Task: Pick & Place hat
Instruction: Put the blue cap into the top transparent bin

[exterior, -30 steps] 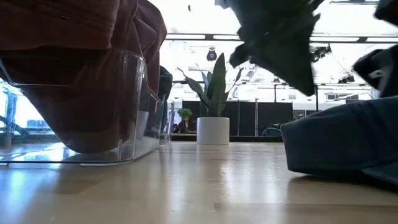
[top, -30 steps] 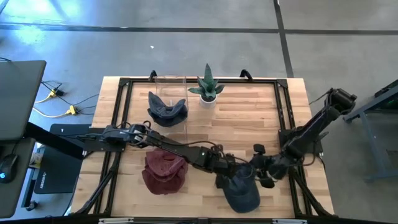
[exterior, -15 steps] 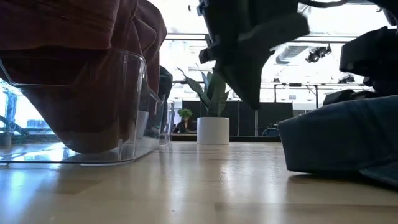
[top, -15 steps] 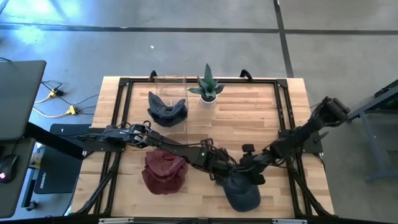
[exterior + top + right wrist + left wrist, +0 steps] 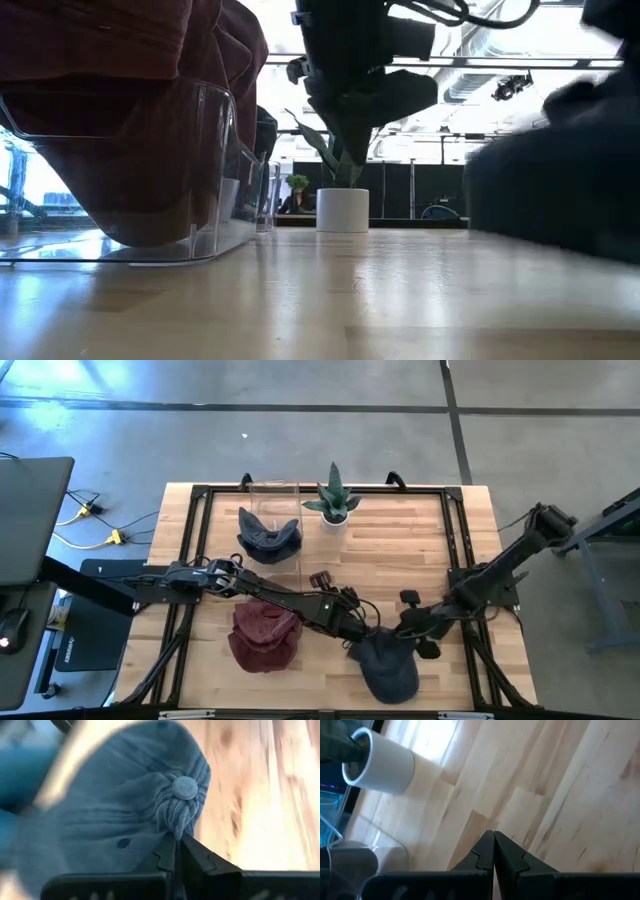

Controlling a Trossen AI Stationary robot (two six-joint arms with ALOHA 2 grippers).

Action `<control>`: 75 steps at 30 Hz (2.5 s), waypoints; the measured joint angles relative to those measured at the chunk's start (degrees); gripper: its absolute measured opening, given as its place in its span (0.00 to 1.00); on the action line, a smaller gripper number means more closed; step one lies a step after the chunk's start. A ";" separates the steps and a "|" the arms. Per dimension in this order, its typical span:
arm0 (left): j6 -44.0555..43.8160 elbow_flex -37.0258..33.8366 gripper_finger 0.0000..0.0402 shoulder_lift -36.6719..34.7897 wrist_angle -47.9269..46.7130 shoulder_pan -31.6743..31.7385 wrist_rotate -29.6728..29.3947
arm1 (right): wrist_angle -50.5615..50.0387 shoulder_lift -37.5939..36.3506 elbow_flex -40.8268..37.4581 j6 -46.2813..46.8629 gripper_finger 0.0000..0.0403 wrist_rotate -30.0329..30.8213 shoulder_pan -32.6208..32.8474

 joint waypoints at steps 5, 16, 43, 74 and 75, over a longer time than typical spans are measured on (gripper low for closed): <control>5.35 0.00 0.00 0.00 4.53 -0.32 -0.81 | -2.25 -9.59 0.02 4.55 0.02 3.26 4.39; 26.08 0.66 0.00 -7.96 19.32 4.44 2.21 | 2.47 -17.87 0.02 3.88 0.01 -2.34 9.19; 40.08 -15.43 0.00 -17.33 44.69 15.45 34.43 | 7.91 -19.21 -0.53 4.62 0.02 4.55 6.07; 28.31 -19.73 0.38 -12.30 69.32 11.10 60.92 | 13.44 -17.86 -6.60 1.05 0.02 0.61 5.07; 26.85 -19.94 0.43 -11.62 69.00 11.02 62.60 | 13.56 -17.86 -6.58 1.05 0.03 0.41 4.78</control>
